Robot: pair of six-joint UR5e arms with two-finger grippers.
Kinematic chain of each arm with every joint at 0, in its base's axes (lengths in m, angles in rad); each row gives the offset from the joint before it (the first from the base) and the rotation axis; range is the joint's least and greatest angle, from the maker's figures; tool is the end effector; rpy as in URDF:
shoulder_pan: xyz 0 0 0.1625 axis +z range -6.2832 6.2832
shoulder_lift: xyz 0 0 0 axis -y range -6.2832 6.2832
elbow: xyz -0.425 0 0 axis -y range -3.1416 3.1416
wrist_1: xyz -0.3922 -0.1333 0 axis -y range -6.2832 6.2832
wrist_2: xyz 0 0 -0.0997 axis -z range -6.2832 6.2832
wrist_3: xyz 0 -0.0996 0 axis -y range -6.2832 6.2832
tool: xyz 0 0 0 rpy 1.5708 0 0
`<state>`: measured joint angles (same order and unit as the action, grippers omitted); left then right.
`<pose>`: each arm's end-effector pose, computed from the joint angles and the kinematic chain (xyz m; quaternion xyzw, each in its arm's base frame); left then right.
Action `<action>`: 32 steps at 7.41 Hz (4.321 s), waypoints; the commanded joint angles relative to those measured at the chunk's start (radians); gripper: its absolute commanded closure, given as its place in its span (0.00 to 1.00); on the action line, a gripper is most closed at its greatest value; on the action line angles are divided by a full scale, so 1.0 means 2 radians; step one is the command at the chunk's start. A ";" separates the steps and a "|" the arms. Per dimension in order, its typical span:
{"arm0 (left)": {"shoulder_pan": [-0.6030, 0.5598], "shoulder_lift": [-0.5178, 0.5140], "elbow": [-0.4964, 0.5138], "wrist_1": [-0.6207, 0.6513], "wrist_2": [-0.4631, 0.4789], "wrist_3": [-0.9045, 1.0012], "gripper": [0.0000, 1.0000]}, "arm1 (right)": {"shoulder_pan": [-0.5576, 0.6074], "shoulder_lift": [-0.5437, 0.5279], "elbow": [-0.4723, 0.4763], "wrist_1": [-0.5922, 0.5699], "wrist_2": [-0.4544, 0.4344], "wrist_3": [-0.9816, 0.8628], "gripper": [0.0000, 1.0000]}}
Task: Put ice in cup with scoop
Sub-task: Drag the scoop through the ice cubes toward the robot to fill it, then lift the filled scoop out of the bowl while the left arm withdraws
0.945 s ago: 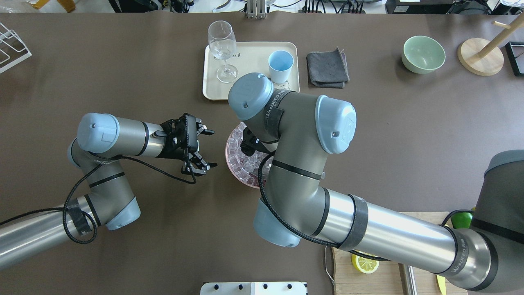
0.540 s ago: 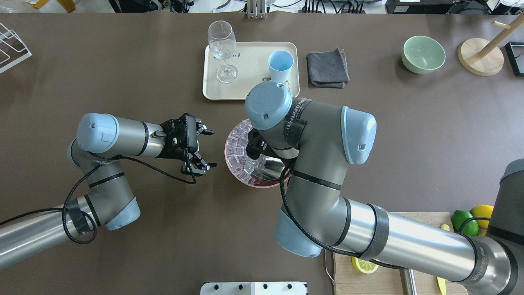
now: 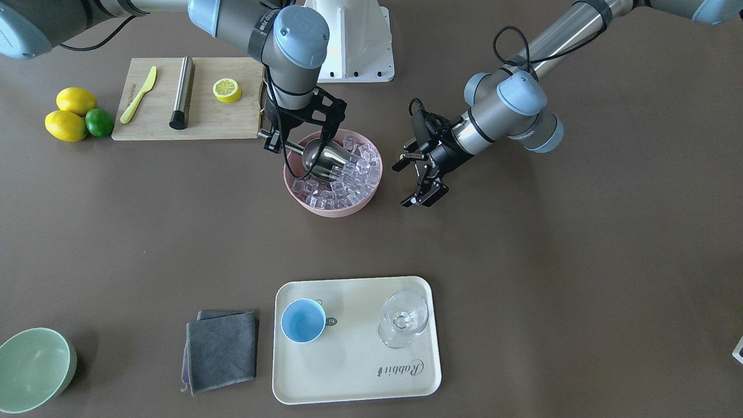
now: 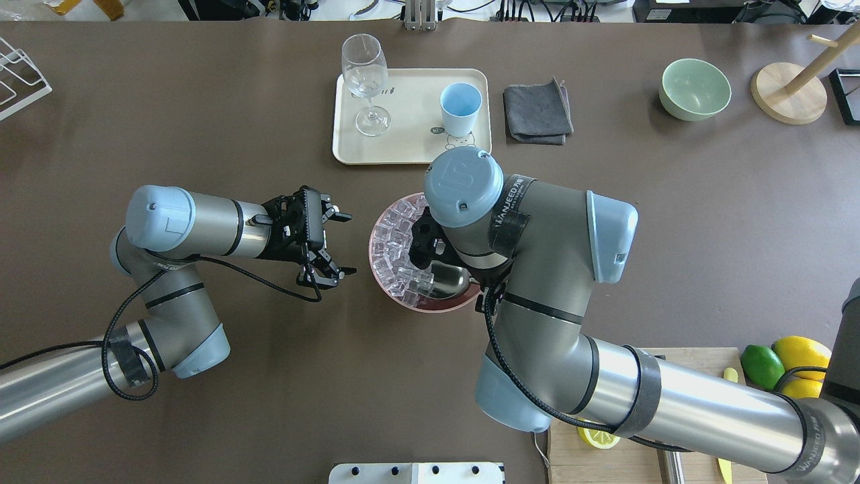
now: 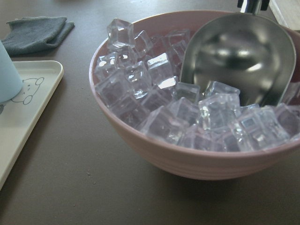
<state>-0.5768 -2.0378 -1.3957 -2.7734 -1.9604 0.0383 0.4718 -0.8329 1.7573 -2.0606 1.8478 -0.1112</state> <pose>0.5065 -0.4434 0.3367 0.5268 0.4327 0.4696 0.5610 -0.5334 -0.3912 0.2088 0.1241 -0.2199 -0.5746 0.7785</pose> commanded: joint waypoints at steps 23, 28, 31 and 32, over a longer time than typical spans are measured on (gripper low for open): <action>-0.028 0.106 -0.185 0.158 -0.031 0.002 0.01 | 0.080 -0.099 0.089 0.239 0.128 -0.051 1.00; -0.112 0.236 -0.309 0.291 -0.071 0.005 0.01 | 0.099 -0.137 0.088 0.341 0.145 0.006 1.00; -0.203 0.274 -0.317 0.386 -0.136 0.014 0.01 | 0.112 -0.143 0.089 0.335 0.160 0.036 1.00; -0.241 0.289 -0.315 0.421 -0.146 0.045 0.01 | 0.125 -0.152 0.089 0.335 0.169 0.049 1.00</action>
<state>-0.9392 -1.5036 -2.0275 -2.0479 -2.1978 0.0600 0.6863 -1.1163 1.9334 -1.3853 2.1550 -0.0540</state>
